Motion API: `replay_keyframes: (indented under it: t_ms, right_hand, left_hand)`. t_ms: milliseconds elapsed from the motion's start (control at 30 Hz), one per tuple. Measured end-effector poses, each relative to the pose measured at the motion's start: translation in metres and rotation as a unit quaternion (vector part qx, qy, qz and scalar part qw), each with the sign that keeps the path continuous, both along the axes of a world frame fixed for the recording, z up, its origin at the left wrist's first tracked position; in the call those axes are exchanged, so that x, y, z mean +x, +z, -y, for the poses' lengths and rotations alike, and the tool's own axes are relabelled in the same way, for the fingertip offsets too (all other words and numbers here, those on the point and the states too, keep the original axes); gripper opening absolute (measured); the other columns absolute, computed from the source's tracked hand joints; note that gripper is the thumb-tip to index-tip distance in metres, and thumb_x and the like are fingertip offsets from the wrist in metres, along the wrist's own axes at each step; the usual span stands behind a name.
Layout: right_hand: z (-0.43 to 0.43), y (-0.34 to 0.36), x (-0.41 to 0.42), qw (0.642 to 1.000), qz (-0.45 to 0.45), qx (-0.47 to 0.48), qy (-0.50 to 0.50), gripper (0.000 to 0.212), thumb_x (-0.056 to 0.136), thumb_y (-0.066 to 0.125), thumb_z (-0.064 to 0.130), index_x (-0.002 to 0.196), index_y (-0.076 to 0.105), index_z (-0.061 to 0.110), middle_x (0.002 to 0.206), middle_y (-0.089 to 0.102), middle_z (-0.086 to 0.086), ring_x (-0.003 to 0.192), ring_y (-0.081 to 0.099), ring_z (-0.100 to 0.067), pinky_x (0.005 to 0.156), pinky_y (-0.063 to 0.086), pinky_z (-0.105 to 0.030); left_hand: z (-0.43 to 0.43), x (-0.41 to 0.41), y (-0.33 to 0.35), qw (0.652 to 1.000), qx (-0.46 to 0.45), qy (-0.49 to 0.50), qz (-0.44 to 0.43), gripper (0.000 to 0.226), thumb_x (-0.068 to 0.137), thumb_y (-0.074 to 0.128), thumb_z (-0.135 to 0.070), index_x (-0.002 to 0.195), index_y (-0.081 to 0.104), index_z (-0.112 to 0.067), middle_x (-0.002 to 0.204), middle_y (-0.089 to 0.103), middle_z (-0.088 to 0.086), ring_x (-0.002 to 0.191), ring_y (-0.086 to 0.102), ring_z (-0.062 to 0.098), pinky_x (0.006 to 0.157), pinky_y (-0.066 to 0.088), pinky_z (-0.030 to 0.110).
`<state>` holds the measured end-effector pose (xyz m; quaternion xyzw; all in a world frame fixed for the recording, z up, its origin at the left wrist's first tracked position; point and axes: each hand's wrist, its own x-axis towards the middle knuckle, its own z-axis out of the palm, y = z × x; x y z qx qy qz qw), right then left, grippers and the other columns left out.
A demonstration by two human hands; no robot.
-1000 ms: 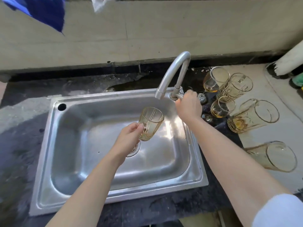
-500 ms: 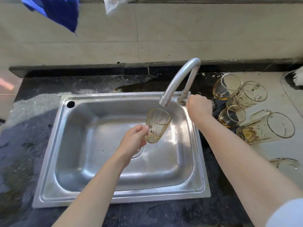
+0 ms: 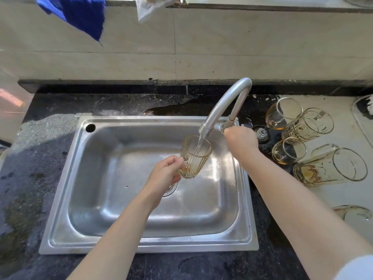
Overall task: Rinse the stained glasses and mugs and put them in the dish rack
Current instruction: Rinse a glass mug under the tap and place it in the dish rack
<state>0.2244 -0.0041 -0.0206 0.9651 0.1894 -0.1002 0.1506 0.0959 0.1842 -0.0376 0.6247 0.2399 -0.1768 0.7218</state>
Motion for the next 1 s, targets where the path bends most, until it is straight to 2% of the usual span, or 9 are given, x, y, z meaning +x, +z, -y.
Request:
replay_keyframes:
  t_ms: [167,233,300,400,467,533,633,800,1000]
  right_hand:
    - [-0.003,0.001,-0.002,0.995,-0.007,0.060,-0.081,0.028,0.091,0.049,-0.002,0.116,0.056,0.005,0.109,0.062,-0.012,0.100,0.061,-0.029,0.068,0.044,-0.034]
    - [0.000,0.004,-0.008,0.980,0.038,0.146,-0.131,0.023,0.094,0.049,0.012,0.114,0.059,0.004,0.113,0.056,-0.012,0.101,0.057,-0.029,0.070,0.044,-0.036]
    - [0.001,0.006,-0.022,0.945,0.061,0.281,-0.157,0.022,0.095,0.047,0.023,0.102,0.064,0.009,0.100,0.053,-0.005,0.085,0.055,-0.024,0.067,0.045,-0.036]
    - [-0.008,0.010,-0.045,0.843,-0.145,0.466,-0.226,0.034,0.095,0.047,0.038,0.070,0.054,0.017,0.067,0.047,0.005,0.061,0.044,-0.013,0.060,0.034,-0.027]
    - [-0.016,0.007,-0.056,0.806,-0.275,0.466,-0.240,0.037,0.095,0.049,0.041,0.072,0.057,0.013,0.064,0.049,-0.001,0.059,0.045,-0.015,0.060,0.034,-0.028]
    - [-0.021,0.000,-0.063,0.800,-0.307,0.454,-0.244,0.032,0.095,0.050,0.032,0.074,0.061,0.010,0.066,0.053,-0.003,0.062,0.048,-0.017,0.062,0.037,-0.028]
    - [-0.024,-0.006,-0.068,0.807,-0.288,0.451,-0.249,0.030,0.094,0.045,0.021,0.067,0.050,0.008,0.067,0.050,-0.010,0.061,0.045,-0.019,0.057,0.033,-0.028]
    - [-0.030,-0.008,-0.068,0.823,-0.284,0.442,-0.217,0.036,0.095,0.043,0.021,0.061,0.043,0.008,0.063,0.049,-0.008,0.058,0.044,-0.020,0.056,0.034,-0.029]
    - [-0.026,-0.010,-0.071,0.860,-0.226,0.416,-0.194,0.041,0.098,0.040,0.020,0.057,0.039,0.013,0.056,0.043,0.000,0.053,0.039,-0.016,0.050,0.026,-0.031]
  left_hand:
    - [-0.004,-0.004,0.001,1.000,0.001,-0.005,-0.004,0.028,0.085,0.058,-0.039,0.060,0.057,-0.027,0.087,0.051,0.010,0.084,0.044,0.023,0.083,0.039,0.034]
    - [-0.007,-0.007,-0.001,1.000,-0.003,0.000,-0.005,0.025,0.088,0.060,-0.036,0.066,0.057,-0.025,0.085,0.056,0.009,0.082,0.049,0.023,0.086,0.042,0.034]
    - [-0.010,-0.010,-0.005,1.000,0.004,0.011,-0.001,0.022,0.093,0.058,-0.029,0.075,0.056,-0.017,0.085,0.064,0.006,0.083,0.056,0.020,0.091,0.046,0.033]
    - [-0.013,-0.016,-0.008,1.000,-0.005,0.007,0.009,0.026,0.086,0.065,-0.036,0.084,0.058,-0.010,0.086,0.059,0.009,0.085,0.049,0.021,0.086,0.040,0.036]
    - [-0.013,-0.019,-0.009,1.000,-0.011,0.008,0.007,0.026,0.085,0.066,-0.033,0.086,0.060,-0.008,0.086,0.056,0.010,0.085,0.045,0.022,0.084,0.037,0.035]
    - [-0.011,-0.022,-0.010,1.000,-0.019,0.003,0.006,0.020,0.088,0.065,-0.026,0.082,0.060,-0.008,0.086,0.056,0.011,0.084,0.046,0.023,0.083,0.039,0.033]
    - [-0.010,-0.025,-0.012,0.999,-0.033,-0.011,0.014,0.026,0.076,0.072,-0.034,0.075,0.059,-0.011,0.087,0.052,0.010,0.082,0.042,0.023,0.082,0.037,0.037]
    - [-0.016,-0.021,-0.018,0.998,-0.039,0.031,-0.022,0.019,0.073,0.067,-0.023,0.062,0.053,-0.016,0.076,0.061,0.000,0.081,0.047,0.022,0.076,0.041,0.028]
    - [-0.011,-0.017,-0.030,1.000,0.018,-0.017,-0.019,0.020,0.093,0.060,-0.020,0.075,0.054,-0.014,0.072,0.058,-0.011,0.073,0.041,0.015,0.072,0.035,0.028]
